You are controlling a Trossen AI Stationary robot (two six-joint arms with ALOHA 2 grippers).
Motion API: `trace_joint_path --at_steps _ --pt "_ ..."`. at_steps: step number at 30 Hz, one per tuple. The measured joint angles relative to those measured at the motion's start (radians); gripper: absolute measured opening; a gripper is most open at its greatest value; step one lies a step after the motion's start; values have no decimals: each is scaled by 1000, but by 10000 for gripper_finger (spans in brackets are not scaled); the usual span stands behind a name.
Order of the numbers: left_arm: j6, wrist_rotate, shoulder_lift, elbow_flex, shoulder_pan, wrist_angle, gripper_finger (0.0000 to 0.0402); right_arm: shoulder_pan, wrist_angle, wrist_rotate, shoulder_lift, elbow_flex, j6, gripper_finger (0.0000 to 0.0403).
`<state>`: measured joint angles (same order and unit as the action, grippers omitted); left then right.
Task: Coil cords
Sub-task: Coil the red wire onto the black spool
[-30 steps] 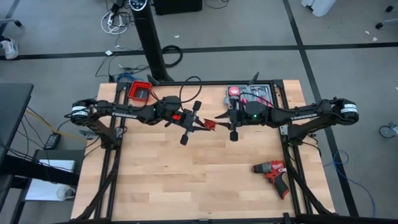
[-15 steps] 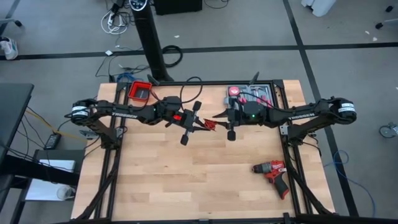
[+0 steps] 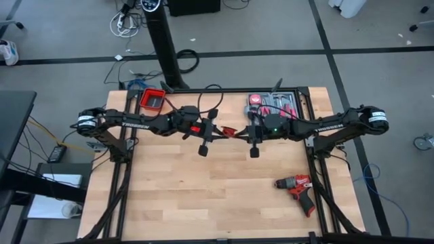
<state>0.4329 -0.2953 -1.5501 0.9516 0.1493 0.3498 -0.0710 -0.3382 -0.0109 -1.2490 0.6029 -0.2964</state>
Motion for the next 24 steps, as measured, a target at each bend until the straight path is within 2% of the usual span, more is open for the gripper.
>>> trace_joint_path --at_steps 9,18,24 --pt "-57 95 0 0 7 -40 6 1 93 -44 91 0 -60 1" --pt "-72 96 0 0 10 -89 6 3 83 -81 201 0 -151 1" --pt "-78 86 1 2 2 -54 6 2 63 -106 187 60 -183 0"
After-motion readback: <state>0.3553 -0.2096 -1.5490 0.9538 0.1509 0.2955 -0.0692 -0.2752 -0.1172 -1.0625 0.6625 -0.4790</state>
